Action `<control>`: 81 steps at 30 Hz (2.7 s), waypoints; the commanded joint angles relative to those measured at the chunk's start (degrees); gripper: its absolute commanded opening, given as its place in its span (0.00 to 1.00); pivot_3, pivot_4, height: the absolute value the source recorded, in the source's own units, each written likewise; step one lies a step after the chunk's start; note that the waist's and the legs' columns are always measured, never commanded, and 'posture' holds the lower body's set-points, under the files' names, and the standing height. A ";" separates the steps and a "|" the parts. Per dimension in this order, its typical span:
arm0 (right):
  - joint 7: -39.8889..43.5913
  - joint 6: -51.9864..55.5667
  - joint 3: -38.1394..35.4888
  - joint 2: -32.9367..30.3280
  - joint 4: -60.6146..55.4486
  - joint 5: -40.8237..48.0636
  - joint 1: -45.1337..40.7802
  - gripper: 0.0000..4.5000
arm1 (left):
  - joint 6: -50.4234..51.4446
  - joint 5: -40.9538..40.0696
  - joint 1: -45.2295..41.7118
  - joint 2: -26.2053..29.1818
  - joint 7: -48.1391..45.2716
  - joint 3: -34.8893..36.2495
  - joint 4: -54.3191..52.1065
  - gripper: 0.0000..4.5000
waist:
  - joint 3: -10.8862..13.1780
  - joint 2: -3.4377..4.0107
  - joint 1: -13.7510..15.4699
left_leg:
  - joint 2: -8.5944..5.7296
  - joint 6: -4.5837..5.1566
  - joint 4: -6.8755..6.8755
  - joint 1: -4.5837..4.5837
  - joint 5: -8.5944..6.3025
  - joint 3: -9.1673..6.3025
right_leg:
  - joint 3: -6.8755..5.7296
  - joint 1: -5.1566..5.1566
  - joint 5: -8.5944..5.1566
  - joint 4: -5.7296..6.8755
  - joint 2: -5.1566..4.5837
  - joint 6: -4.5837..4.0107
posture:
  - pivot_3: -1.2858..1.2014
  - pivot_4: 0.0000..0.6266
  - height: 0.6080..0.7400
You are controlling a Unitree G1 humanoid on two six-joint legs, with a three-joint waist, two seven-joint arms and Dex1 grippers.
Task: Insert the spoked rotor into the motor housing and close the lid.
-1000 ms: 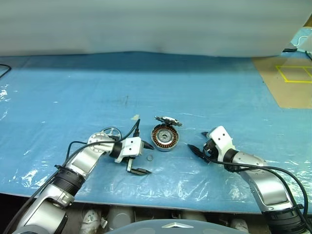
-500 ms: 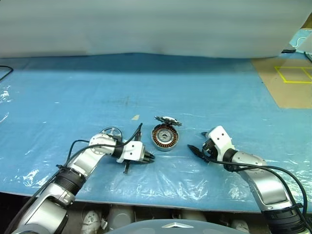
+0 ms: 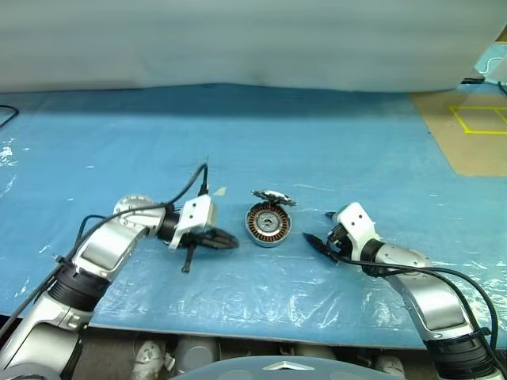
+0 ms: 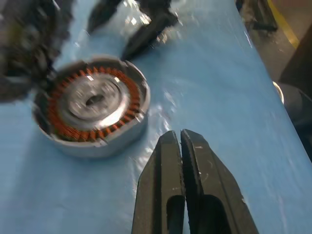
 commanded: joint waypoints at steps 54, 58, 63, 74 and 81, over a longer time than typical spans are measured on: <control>-1.42 -0.43 -1.15 -0.08 -1.35 0.67 1.26 0.94 | -17.53 17.80 7.64 -5.69 13.18 -2.09 15.78 0.54 | 0.00 -0.01 -0.02 | 0.06 0.01 0.23 -0.08 0.00 -0.10 | -0.02 0.04 0.02 0.06 0.08 0.02 | 0.52 0.24 1.00; -1.39 -0.66 -0.86 0.03 -0.91 0.57 0.93 0.94 | -19.67 19.22 7.41 -6.67 15.23 -2.34 19.31 0.35 | -0.02 0.02 0.00 | 0.05 0.01 0.23 -0.01 0.00 -0.10 | -0.01 0.09 0.02 0.08 0.08 0.02 | 0.52 0.24 1.00; -1.24 -0.82 -0.88 -0.13 -0.48 0.49 0.61 0.94 | -20.98 19.90 6.62 -8.22 16.90 -3.02 20.80 0.15 | -0.03 0.04 0.07 | 0.05 0.02 0.22 0.28 -0.01 -0.09 | -0.01 0.40 0.02 0.09 -0.02 0.04 | 0.52 0.24 1.00; -1.55 -0.73 -1.51 -0.29 -1.12 0.46 1.58 0.94 | -12.33 8.70 7.97 -3.13 8.41 1.26 6.07 0.15 | 0.00 -0.01 -0.05 | 0.07 0.03 0.03 0.45 -0.02 -0.05 | 0.02 0.43 -0.01 0.01 -0.03 0.06 | 0.52 0.24 1.00; 0.21 -4.73 -1.99 1.00 -0.51 2.66 1.54 0.94 | 6.30 -7.24 2.36 5.33 -0.52 6.13 -7.51 0.15 | 0.01 0.00 0.03 | 0.03 0.00 0.06 -0.11 0.00 -0.06 | -0.03 -0.07 0.00 0.03 0.06 0.01 | 0.52 0.24 1.00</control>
